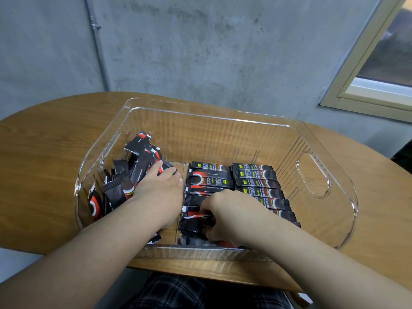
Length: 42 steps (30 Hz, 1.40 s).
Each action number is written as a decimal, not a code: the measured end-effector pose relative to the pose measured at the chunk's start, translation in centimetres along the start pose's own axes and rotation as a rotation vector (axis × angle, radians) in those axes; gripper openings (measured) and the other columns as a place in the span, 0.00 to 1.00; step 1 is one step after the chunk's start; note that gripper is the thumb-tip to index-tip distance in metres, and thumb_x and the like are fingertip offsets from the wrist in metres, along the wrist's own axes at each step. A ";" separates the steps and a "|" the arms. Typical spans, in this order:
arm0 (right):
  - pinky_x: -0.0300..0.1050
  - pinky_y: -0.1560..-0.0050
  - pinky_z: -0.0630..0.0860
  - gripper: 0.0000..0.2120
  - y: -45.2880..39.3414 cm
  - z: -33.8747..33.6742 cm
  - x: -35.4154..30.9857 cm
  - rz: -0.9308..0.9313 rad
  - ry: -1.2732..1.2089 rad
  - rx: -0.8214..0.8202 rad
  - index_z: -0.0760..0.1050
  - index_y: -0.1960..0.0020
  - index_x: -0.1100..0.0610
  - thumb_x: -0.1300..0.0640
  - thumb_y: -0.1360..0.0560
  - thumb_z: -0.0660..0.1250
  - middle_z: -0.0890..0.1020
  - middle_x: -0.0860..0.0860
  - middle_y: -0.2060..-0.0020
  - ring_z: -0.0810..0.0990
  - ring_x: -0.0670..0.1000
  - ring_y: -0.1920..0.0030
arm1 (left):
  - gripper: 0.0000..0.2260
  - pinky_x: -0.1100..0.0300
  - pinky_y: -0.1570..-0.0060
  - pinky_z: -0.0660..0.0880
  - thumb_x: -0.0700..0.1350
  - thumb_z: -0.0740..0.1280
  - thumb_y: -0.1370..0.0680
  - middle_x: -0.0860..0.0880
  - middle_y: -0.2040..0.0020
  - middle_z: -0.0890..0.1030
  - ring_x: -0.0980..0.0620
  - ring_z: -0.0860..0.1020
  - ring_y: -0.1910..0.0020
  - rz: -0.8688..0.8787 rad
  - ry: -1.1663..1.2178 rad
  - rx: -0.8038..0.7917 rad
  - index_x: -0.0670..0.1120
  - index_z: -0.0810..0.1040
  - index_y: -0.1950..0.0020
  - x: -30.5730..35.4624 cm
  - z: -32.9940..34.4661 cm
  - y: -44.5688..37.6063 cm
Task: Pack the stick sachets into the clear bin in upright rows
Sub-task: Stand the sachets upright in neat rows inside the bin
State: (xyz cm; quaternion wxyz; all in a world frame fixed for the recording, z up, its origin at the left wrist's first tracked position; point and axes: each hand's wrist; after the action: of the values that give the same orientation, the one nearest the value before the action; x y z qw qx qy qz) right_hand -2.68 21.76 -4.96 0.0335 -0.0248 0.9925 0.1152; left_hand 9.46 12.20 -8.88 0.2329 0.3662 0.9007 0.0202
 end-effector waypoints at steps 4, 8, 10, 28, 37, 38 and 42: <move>0.46 0.58 0.75 0.11 0.2 0.1 0.4 -0.036 0.006 0.030 0.77 0.47 0.53 0.55 0.29 0.68 0.80 0.53 0.56 0.78 0.57 0.55 | 0.26 0.45 0.27 0.39 0.51 0.53 0.18 0.48 0.22 0.54 0.49 0.48 0.23 0.001 -0.002 0.003 0.42 0.54 0.22 0.0 -0.1 0.0; 0.44 0.61 0.75 0.04 0.5 0.0 1.2 -0.016 -0.075 0.051 0.76 0.54 0.51 0.54 0.29 0.68 0.76 0.49 0.65 0.78 0.55 0.59 | 0.26 0.45 0.27 0.38 0.51 0.53 0.18 0.48 0.21 0.52 0.49 0.46 0.23 0.010 -0.001 -0.013 0.43 0.52 0.22 0.0 -0.2 0.0; 0.45 0.60 0.77 0.05 0.7 -0.2 1.7 0.007 -0.175 0.002 0.76 0.57 0.51 0.52 0.29 0.71 0.80 0.48 0.65 0.80 0.53 0.60 | 0.26 0.45 0.27 0.38 0.51 0.53 0.18 0.47 0.21 0.52 0.49 0.47 0.23 0.015 -0.005 -0.010 0.42 0.52 0.22 0.0 -0.2 0.0; 0.40 0.67 0.68 0.07 0.5 -1.5 2.5 -0.044 -0.242 -0.251 0.77 0.57 0.56 0.52 0.25 0.68 0.77 0.48 0.68 0.73 0.47 0.68 | 0.25 0.45 0.27 0.38 0.50 0.53 0.17 0.47 0.21 0.52 0.49 0.47 0.22 0.024 0.003 -0.009 0.43 0.53 0.22 -0.1 -0.5 0.5; 0.43 0.65 0.71 0.10 0.8 -0.7 1.8 -0.001 -0.128 -0.129 0.73 0.59 0.52 0.49 0.30 0.73 0.77 0.47 0.65 0.75 0.50 0.64 | 0.25 0.45 0.27 0.39 0.50 0.53 0.17 0.48 0.21 0.53 0.49 0.47 0.23 0.022 0.006 -0.002 0.43 0.54 0.22 -0.1 -0.3 0.2; 0.44 0.63 0.73 0.09 0.9 -0.6 1.8 -0.004 -0.142 -0.139 0.75 0.57 0.52 0.49 0.30 0.73 0.79 0.48 0.63 0.77 0.51 0.62 | 0.25 0.45 0.27 0.39 0.50 0.53 0.17 0.48 0.21 0.53 0.49 0.47 0.23 0.019 0.004 -0.001 0.43 0.55 0.22 -0.1 -0.2 0.2; 0.46 0.59 0.75 0.10 1.1 -0.4 1.8 -0.020 -0.167 -0.133 0.77 0.54 0.53 0.49 0.29 0.72 0.81 0.50 0.59 0.77 0.51 0.59 | 0.25 0.45 0.27 0.38 0.50 0.53 0.18 0.47 0.22 0.54 0.49 0.48 0.23 0.013 -0.004 0.012 0.42 0.55 0.22 0.0 0.1 0.2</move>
State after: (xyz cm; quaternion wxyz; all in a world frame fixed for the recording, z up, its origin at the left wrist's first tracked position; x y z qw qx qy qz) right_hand -4.57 22.68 -4.45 0.1156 -0.0271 0.9760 0.1823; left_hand 9.62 12.30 -8.90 0.2322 0.3737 0.8979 0.0156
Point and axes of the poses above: each hand's wrist, its own y-axis away from the middle knuckle, its own z-axis out of the palm, x = y × z
